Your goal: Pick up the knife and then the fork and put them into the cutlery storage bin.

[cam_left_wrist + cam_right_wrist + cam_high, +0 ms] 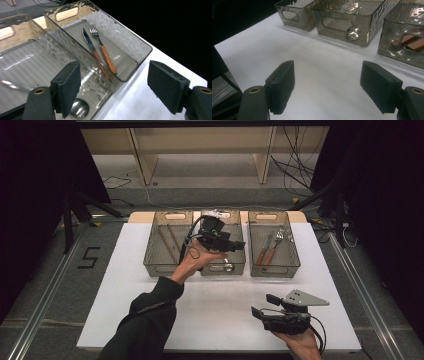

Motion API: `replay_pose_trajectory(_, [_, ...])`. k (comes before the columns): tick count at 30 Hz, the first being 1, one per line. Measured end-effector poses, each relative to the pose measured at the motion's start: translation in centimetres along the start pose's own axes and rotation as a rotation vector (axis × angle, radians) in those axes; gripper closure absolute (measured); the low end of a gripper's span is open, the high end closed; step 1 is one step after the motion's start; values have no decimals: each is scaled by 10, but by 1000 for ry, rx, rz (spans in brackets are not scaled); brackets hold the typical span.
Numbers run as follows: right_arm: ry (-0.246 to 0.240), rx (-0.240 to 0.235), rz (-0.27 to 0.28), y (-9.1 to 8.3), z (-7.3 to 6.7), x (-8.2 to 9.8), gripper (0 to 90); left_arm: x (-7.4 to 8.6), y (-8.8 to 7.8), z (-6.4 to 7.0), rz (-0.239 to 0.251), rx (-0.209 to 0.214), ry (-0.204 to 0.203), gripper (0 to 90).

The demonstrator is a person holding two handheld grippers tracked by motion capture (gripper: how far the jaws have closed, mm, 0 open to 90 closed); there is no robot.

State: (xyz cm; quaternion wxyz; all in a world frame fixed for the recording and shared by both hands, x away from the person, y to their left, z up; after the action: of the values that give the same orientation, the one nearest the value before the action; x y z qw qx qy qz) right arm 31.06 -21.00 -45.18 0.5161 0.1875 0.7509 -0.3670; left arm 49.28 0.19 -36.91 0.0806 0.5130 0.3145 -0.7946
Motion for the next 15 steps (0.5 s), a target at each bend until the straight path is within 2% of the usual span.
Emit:
replay_pose_trajectory(7, [-4,2,4,1,-1,0,279,18,-31,-1,42,30,5,244])
replay_pose_trajectory(11, [-1,2,0,2,-2,0,273,29,-42,0,59,41,6,224])
replay_pose_trajectory(15, [-1,0,3,2,-2,0,265,41,-50,1,57,34,14,198])
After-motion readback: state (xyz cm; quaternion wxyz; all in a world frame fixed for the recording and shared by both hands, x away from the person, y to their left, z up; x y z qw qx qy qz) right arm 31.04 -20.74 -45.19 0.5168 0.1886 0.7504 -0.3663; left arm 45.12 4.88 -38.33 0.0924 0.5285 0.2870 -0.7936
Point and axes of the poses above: each handheld gripper's, and its own axes: y roughly forward along the jaws, x roughly out of its underside, z roughly to its right, the point moved 3 cm from there along y, roughly forward along the jaws, and after that the axes turned 8 degrees about z, right-handed, at the moved point
